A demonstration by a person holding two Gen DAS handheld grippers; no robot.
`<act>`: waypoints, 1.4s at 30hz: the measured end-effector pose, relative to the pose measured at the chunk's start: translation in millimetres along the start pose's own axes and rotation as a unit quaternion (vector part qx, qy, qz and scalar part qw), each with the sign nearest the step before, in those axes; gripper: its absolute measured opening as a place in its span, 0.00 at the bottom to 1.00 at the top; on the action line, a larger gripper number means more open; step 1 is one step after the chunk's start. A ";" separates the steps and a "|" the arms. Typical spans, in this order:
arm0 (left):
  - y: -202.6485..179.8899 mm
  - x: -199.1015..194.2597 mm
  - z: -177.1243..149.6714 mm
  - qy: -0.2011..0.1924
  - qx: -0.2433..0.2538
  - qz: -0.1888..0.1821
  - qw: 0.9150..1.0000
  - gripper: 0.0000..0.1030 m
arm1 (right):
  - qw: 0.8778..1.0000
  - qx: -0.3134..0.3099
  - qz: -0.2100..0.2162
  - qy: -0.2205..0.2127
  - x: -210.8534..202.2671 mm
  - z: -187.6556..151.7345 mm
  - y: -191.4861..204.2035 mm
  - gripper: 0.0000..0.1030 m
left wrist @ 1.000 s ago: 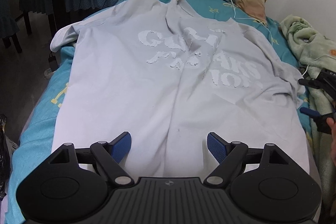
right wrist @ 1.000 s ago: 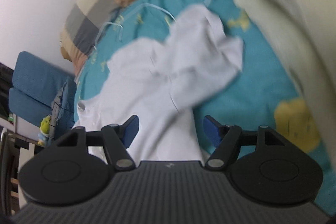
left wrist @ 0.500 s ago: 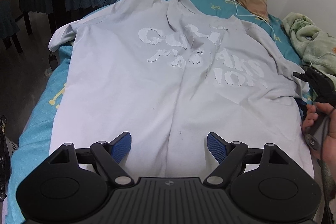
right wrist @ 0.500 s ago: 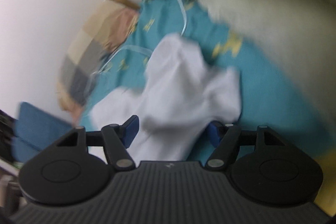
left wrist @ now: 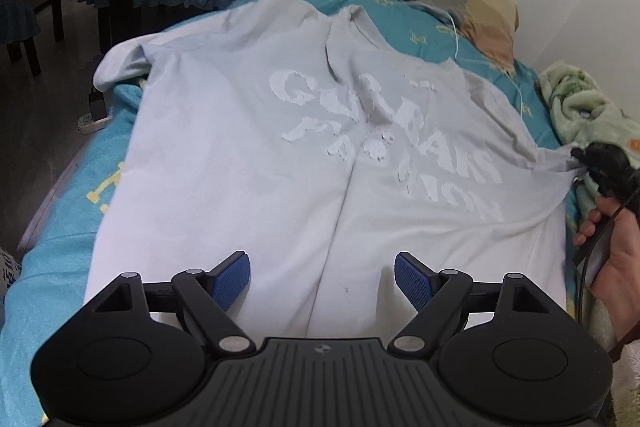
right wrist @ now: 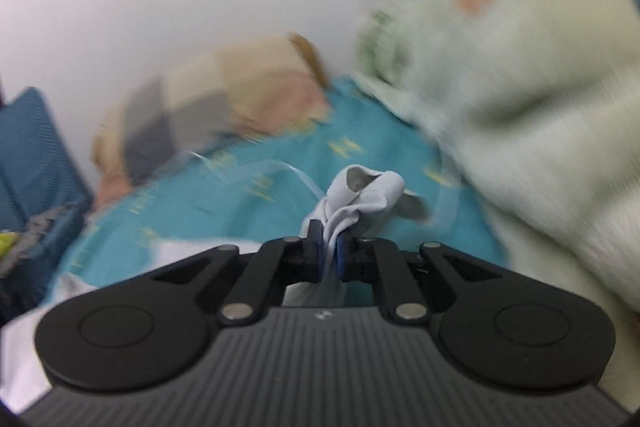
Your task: Fold clothes
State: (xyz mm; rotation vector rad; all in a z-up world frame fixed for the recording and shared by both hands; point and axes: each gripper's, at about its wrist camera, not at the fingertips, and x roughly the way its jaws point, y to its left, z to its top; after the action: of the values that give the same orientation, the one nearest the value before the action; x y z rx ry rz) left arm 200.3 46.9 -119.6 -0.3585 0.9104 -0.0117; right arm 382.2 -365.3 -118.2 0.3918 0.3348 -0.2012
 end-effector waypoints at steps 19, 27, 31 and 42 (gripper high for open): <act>27.8 -31.5 13.7 -0.054 -0.037 0.003 0.998 0.79 | 0.950 -0.147 0.235 0.147 -51.2 -102.7 156.9 0.64; 4.0 -45.9 -0.4 -0.059 0.009 -0.021 0.998 0.79 | 0.956 -0.133 0.216 0.145 -177.9 -28.7 99.4 0.65; -8.9 -60.5 -15.0 -0.052 0.031 -0.050 0.997 0.79 | 0.960 -0.106 0.197 0.168 -246.0 -5.8 58.9 0.65; -59.0 -82.8 -69.9 -0.039 0.115 -0.078 0.990 0.79 | 0.972 -0.069 0.179 0.135 -340.7 -37.2 -6.4 0.65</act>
State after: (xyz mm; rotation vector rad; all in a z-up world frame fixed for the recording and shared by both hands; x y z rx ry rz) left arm 103.3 -16.3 -76.7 -0.2135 0.7926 -0.2433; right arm 54.8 -312.7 -31.4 0.3354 0.5356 0.2298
